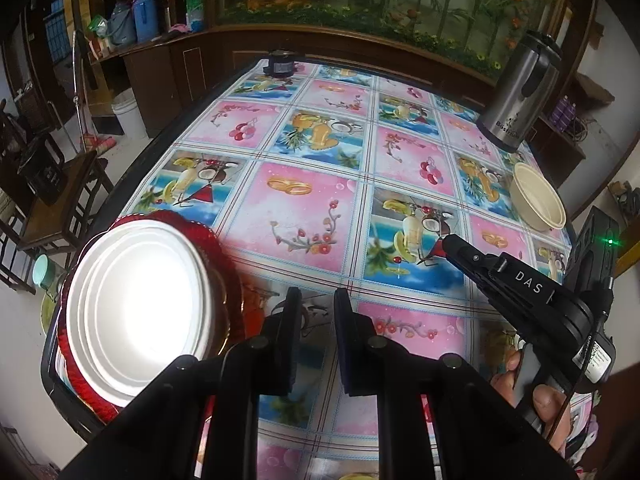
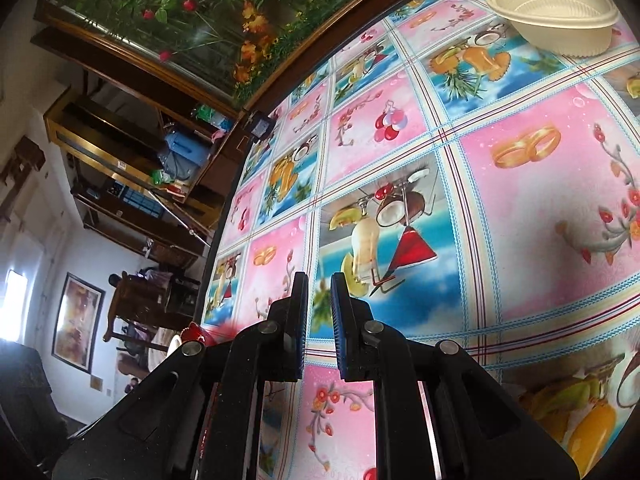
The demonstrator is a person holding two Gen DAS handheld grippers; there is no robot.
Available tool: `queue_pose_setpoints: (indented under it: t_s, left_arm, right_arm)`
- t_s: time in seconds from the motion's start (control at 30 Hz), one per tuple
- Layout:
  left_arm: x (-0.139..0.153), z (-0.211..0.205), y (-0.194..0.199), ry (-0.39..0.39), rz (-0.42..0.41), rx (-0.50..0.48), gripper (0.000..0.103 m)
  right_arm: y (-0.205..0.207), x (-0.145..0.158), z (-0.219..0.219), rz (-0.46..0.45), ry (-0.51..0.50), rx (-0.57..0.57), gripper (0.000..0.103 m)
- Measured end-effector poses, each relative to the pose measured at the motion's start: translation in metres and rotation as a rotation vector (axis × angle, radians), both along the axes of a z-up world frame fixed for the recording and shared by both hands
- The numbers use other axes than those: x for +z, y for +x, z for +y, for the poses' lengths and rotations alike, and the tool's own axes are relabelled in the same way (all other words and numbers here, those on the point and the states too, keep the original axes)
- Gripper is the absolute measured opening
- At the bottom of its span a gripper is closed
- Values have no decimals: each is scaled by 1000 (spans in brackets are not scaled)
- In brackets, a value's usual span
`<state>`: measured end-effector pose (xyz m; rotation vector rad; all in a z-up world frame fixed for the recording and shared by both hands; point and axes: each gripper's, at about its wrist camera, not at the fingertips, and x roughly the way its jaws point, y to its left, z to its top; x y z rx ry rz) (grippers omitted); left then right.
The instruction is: Organize plates and bowls
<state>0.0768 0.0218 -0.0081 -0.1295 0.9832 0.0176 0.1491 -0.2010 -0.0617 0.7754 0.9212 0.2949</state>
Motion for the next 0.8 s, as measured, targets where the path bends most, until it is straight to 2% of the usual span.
queue_pose_setpoints:
  t_s: [0.6, 0.67, 0.73, 0.8]
  left_arm:
    - [-5, -29, 20, 37, 6, -33, 16]
    - [-6, -34, 22, 40, 9, -37, 20]
    - [-9, -38, 23, 49, 10, -41, 35]
    - [-12, -44, 24, 63, 11, -49, 43]
  right_arm:
    - [-1, 3, -8, -4, 19, 14, 12]
    - [-1, 3, -12, 0, 21, 10, 12]
    - [0, 2, -18, 4, 22, 0, 12]
    - [0, 2, -23, 6, 25, -9, 12]
